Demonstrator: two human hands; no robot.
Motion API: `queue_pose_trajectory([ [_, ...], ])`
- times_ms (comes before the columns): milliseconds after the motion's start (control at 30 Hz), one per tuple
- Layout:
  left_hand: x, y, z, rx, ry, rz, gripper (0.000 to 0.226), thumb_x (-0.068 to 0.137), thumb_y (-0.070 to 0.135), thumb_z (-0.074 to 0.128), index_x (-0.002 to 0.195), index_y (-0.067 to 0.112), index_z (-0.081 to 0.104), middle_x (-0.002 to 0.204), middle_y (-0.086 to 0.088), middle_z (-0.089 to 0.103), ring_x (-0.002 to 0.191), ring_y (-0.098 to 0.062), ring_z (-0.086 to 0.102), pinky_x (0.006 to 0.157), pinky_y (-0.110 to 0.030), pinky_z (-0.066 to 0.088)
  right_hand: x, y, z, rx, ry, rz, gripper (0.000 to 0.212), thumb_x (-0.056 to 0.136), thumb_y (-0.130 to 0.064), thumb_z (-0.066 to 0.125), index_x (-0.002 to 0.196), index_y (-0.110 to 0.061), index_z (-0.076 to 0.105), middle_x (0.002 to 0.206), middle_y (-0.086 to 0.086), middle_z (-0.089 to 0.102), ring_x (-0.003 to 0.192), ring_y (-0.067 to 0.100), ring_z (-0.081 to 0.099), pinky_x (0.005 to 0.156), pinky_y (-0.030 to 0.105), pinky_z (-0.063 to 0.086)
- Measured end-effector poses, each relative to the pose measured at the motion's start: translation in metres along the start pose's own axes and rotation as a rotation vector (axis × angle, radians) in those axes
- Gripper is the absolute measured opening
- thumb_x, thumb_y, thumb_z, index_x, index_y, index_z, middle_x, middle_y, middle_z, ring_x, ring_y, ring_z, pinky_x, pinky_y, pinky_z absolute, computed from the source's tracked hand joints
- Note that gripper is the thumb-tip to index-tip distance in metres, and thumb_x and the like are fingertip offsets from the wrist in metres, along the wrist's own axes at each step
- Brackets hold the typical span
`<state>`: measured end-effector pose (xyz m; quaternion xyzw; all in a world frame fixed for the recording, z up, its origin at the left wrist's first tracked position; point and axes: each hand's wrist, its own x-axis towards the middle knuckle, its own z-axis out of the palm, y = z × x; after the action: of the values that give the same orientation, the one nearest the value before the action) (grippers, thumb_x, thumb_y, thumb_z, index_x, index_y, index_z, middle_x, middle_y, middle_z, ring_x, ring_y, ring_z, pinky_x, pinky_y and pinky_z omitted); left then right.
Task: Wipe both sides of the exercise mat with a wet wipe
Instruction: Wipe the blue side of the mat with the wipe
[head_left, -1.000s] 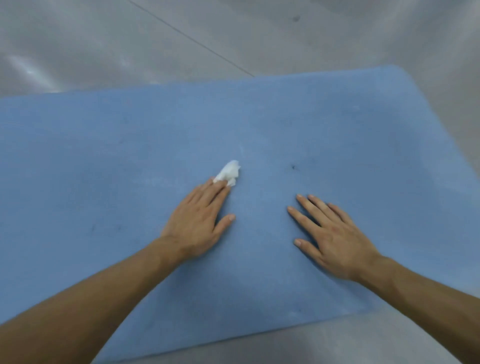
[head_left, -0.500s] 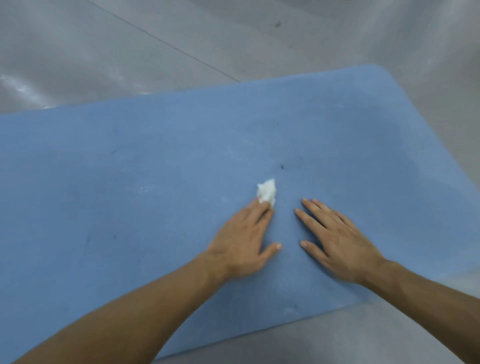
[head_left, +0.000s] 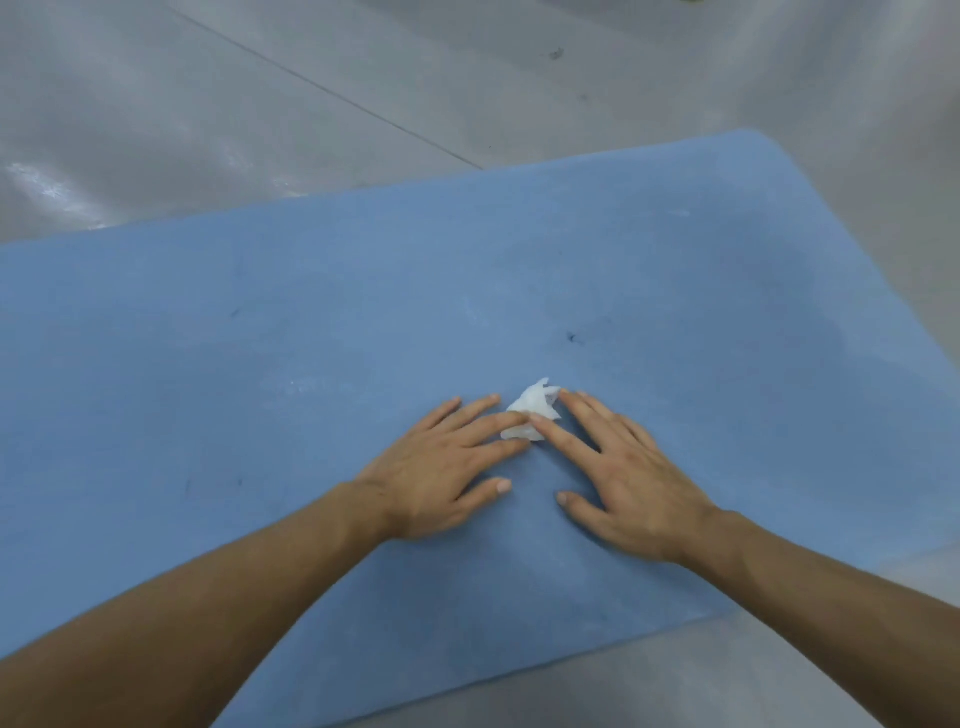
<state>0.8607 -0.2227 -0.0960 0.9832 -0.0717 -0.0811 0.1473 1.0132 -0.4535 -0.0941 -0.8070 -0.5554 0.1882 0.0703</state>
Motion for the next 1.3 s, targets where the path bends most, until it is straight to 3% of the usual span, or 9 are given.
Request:
queue_pose_trajectory([
  [100,-0.007,-0.015,-0.007,-0.088,0.222,-0.034,0.042,0.104,0.047,0.042,0.131,0.025,0.066,0.155,0.0,0.046,0.145,-0.021,0.042,0.12,-0.044,0.034,0.014,-0.012,0.001,-0.047,-0.055,-0.017,0.07,0.102,-0.066,0.033,0.162,-0.052,-0.001,0.173,0.0,-0.019,0.157,0.013,-0.023,0.128,0.035,-0.006],
  [167,-0.012,-0.029,-0.004,-0.061,0.336,-0.191,0.041,0.1,0.044,0.046,0.123,0.02,0.069,0.149,-0.004,0.052,0.141,-0.025,0.046,0.113,-0.049,0.042,0.02,-0.022,0.005,-0.056,-0.062,-0.011,0.071,0.1,-0.074,0.027,0.163,-0.05,0.002,0.173,0.005,-0.018,0.158,0.016,-0.022,0.128,0.038,-0.006],
  [267,-0.022,-0.039,0.001,-0.046,0.224,-0.544,0.071,0.093,0.06,0.026,0.151,0.025,0.047,0.169,0.002,0.024,0.159,-0.021,0.01,0.127,-0.052,0.014,0.028,-0.033,0.015,-0.096,-0.032,-0.062,0.072,0.099,-0.076,0.024,0.164,-0.047,0.008,0.174,0.009,-0.01,0.16,0.021,-0.014,0.128,0.042,-0.002],
  [367,-0.032,-0.045,0.011,-0.072,0.156,-0.718,0.083,0.088,0.073,0.011,0.163,0.038,0.017,0.173,0.011,-0.004,0.158,-0.014,-0.013,0.127,-0.049,-0.004,0.04,-0.05,0.027,-0.132,0.04,-0.14,0.068,0.103,-0.071,0.027,0.163,-0.042,0.021,0.174,0.01,0.005,0.161,0.026,0.002,0.127,0.044,0.004],
  [467,-0.036,-0.044,0.016,-0.076,0.13,-0.751,0.081,0.088,0.077,0.006,0.162,0.045,0.005,0.171,0.015,-0.014,0.157,-0.013,-0.018,0.127,-0.049,-0.009,0.057,-0.065,0.035,-0.166,0.139,-0.076,0.072,0.104,-0.068,0.025,0.163,-0.026,0.03,0.173,0.006,0.018,0.16,0.024,0.015,0.126,0.05,0.014],
  [567,-0.033,-0.043,0.019,-0.044,0.111,-0.763,0.081,0.087,0.077,0.002,0.162,0.046,-0.002,0.17,0.015,-0.018,0.157,-0.014,-0.02,0.126,-0.049,-0.011,0.08,-0.049,0.025,-0.125,0.246,0.155,0.081,0.101,-0.068,0.022,0.162,-0.016,0.033,0.17,0.007,0.027,0.158,0.024,0.023,0.125,0.051,0.019],
  [800,-0.034,-0.045,0.02,0.0,0.084,-0.771,0.08,0.086,0.075,-0.005,0.16,0.046,-0.01,0.169,0.013,-0.024,0.156,-0.016,-0.023,0.125,-0.05,-0.013,0.099,0.063,-0.023,-0.018,0.298,0.525,0.104,0.088,-0.078,0.013,0.16,-0.006,0.033,0.171,0.017,0.021,0.157,0.033,0.022,0.125,0.049,0.024],
  [1067,-0.035,-0.045,0.026,0.03,0.141,-0.761,0.073,0.094,0.073,0.002,0.161,0.046,-0.008,0.17,0.013,-0.022,0.156,-0.016,-0.022,0.126,-0.051,-0.011,0.086,0.0,0.003,-0.078,0.111,0.032,0.091,0.097,-0.077,0.02,0.167,-0.019,0.01,0.175,-0.004,-0.004,0.161,0.014,0.001,0.129,0.039,0.006],
  [1300,-0.035,-0.046,0.029,0.053,0.188,-0.742,0.071,0.098,0.07,0.013,0.163,0.042,0.006,0.173,0.009,-0.008,0.159,-0.018,-0.011,0.127,-0.052,-0.005,0.083,-0.003,0.013,-0.231,0.16,0.065,0.077,0.102,-0.071,0.021,0.166,-0.029,0.019,0.171,-0.001,0.025,0.159,0.023,0.019,0.126,0.05,0.015],
])
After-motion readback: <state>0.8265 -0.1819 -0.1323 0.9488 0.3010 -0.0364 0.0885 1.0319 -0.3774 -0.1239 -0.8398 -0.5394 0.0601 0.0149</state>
